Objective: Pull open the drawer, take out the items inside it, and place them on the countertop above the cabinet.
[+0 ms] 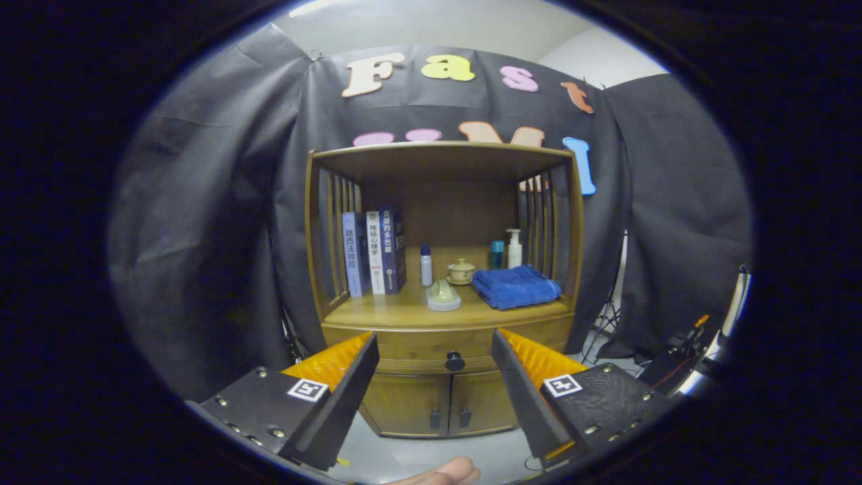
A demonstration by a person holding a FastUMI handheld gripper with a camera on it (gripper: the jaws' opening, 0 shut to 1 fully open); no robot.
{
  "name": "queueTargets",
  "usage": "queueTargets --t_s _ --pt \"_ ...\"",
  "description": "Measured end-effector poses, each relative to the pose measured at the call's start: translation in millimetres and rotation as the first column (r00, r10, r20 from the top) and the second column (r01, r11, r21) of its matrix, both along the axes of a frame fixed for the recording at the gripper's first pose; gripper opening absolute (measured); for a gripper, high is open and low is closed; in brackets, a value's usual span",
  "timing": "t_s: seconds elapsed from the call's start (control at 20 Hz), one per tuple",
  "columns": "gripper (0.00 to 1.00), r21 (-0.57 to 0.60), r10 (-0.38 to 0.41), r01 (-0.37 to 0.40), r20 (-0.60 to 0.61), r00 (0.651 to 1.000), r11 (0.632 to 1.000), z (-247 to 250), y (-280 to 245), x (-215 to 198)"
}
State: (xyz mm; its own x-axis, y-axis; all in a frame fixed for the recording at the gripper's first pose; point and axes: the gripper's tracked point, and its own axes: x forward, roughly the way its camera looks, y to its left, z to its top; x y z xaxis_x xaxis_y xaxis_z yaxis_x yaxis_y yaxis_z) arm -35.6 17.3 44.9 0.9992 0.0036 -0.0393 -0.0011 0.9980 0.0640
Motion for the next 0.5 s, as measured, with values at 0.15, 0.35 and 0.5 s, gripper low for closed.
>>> queueTargets --t_s 0.15,0.35,0.5 --pt "1.00 -0.006 -0.031 0.031 0.004 1.000 1.000 5.1 -14.2 -8.2" --pt "1.00 0.002 -0.025 0.025 0.011 1.000 1.000 9.3 -20.5 -15.9" --pt "1.00 0.006 -0.031 0.031 0.020 0.999 1.000 15.2 -24.8 -21.4"
